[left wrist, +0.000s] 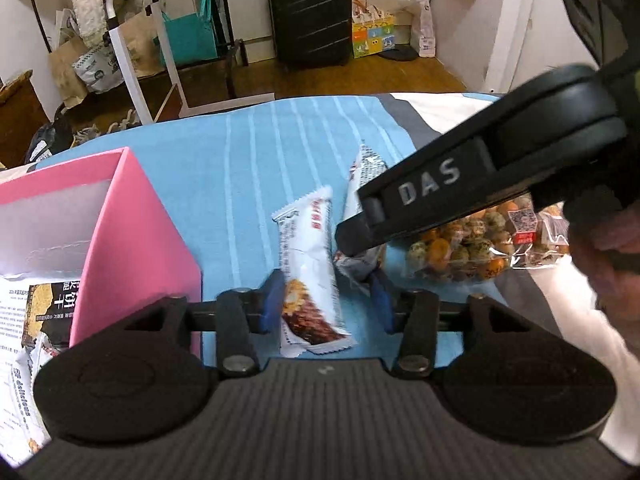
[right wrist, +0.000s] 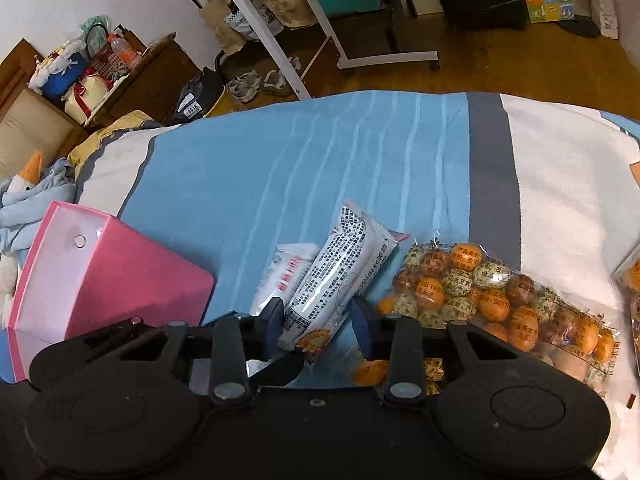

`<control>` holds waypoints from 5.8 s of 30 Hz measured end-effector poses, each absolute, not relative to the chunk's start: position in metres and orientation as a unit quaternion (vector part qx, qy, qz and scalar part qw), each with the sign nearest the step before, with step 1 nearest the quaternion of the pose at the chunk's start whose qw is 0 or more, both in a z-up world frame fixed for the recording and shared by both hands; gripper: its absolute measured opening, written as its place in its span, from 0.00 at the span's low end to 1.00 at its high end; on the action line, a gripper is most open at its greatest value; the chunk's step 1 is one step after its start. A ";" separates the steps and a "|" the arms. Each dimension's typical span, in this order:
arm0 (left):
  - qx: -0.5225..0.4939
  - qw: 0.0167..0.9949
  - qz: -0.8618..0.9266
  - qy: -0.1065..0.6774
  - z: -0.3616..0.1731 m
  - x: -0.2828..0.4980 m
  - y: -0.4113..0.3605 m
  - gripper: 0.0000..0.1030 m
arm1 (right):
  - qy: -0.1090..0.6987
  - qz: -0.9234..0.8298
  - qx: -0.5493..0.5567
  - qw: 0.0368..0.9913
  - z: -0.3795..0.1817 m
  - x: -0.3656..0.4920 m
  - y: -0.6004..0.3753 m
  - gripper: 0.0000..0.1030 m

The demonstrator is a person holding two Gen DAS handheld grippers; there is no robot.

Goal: Organize snacks
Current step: 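Grasp a white snack bar with the left tool while the right tool grasps another, then carry both white snack bars over the pink box with both tools, then open both tools to drop the white snack bars into the pink box, then move both tools to the black foil pack on the bed, then grasp the black foil pack with the left tool while the right tool steadies it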

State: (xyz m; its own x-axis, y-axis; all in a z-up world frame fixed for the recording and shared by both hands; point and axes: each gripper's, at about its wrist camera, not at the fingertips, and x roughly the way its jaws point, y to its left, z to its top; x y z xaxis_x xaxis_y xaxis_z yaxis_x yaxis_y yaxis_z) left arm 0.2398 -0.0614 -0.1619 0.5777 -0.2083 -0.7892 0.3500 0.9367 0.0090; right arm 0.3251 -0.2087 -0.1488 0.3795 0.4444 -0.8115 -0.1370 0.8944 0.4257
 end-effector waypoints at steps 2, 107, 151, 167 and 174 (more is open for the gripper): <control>0.086 0.880 -0.160 0.438 -0.164 0.241 -0.062 0.56 | 0.526 0.185 0.134 0.819 -0.145 0.324 -0.208 0.35; -0.011 0.876 -0.066 0.478 -0.087 0.191 0.173 0.34 | 0.504 0.323 0.020 0.801 -0.071 0.232 -0.016 0.38; -0.003 0.787 -0.306 0.535 -0.092 0.129 -0.101 0.62 | 0.566 0.189 -0.092 0.797 -0.074 0.138 -0.324 0.71; -0.108 0.733 -0.341 0.578 -0.172 0.151 -0.183 0.49 | 0.588 0.215 -0.141 0.767 -0.121 0.146 -0.328 0.70; -0.125 0.730 -0.331 0.585 -0.187 0.154 -0.193 0.49 | 0.573 0.222 -0.158 0.773 -0.125 0.141 -0.328 0.63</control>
State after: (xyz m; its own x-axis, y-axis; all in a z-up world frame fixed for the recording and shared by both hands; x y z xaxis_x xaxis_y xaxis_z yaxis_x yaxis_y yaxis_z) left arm 0.1539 -0.1929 -0.1869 0.0960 -0.6293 -0.7712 0.3372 0.7496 -0.5696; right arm 0.1408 -0.3283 -0.1245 0.2443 0.1620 -0.9561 -0.5242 0.8515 0.0103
